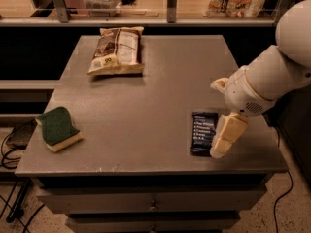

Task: Move rxbar blueberry near sponge

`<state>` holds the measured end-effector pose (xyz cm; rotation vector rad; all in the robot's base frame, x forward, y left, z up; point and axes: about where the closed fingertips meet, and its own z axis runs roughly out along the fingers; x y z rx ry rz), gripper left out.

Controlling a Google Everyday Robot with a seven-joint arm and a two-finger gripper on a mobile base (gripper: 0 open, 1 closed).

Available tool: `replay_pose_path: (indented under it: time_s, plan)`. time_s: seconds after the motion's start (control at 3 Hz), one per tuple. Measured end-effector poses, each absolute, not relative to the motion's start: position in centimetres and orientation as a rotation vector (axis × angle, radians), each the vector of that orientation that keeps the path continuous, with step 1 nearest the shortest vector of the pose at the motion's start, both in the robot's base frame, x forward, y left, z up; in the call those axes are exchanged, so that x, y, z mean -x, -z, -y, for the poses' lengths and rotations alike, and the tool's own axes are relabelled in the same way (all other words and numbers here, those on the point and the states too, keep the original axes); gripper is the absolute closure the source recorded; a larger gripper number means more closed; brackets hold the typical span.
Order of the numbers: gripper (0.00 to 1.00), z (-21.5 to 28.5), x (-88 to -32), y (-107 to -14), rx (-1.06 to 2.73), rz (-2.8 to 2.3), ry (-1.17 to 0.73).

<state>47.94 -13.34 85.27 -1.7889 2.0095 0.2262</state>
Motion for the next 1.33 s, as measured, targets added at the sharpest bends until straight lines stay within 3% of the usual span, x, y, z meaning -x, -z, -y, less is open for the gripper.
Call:
replay_pose_path:
  time_s: [0.67,1.33]
  plan:
    - [0.00,13.4,-46.9,-82.6,1.784,-2.061,-0.266]
    - [0.40,12.7,-46.7,-81.9,1.792,-2.072,-0.259]
